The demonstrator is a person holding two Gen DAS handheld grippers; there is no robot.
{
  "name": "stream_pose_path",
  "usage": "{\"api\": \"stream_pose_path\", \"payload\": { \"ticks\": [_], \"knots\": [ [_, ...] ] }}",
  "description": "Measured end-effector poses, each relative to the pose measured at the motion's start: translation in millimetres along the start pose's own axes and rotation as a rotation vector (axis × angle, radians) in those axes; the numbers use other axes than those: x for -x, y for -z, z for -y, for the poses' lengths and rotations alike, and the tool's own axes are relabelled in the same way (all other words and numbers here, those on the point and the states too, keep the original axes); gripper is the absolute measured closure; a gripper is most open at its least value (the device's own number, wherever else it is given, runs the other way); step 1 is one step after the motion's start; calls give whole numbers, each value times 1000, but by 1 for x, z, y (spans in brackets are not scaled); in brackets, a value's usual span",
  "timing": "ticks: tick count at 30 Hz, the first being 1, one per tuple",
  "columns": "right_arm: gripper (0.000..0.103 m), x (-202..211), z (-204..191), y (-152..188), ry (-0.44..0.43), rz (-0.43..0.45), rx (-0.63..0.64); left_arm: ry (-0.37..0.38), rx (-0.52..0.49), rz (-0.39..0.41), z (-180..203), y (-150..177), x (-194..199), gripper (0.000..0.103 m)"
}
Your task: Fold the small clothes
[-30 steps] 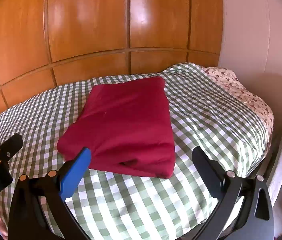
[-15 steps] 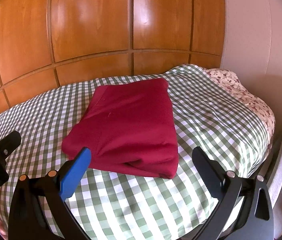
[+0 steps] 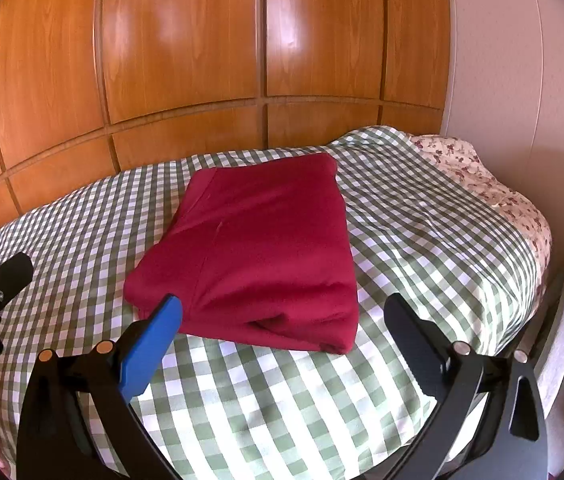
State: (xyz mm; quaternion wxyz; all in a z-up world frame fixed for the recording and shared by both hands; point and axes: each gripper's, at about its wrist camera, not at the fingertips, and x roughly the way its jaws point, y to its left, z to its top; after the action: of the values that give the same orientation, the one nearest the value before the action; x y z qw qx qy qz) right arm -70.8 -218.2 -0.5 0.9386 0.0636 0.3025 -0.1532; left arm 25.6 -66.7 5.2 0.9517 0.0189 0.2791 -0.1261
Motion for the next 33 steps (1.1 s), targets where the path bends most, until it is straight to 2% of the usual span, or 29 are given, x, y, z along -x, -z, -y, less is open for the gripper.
{"api": "stream_pose_path", "payload": {
  "ticks": [12,33],
  "knots": [
    [2,-3,0,3,-11,-4,-9,-1,-4,5,0,0,4,4],
    [2,-17,8,10,-12,-44,-24,14,-28,-32,-1,7,-10,4]
  ]
}}
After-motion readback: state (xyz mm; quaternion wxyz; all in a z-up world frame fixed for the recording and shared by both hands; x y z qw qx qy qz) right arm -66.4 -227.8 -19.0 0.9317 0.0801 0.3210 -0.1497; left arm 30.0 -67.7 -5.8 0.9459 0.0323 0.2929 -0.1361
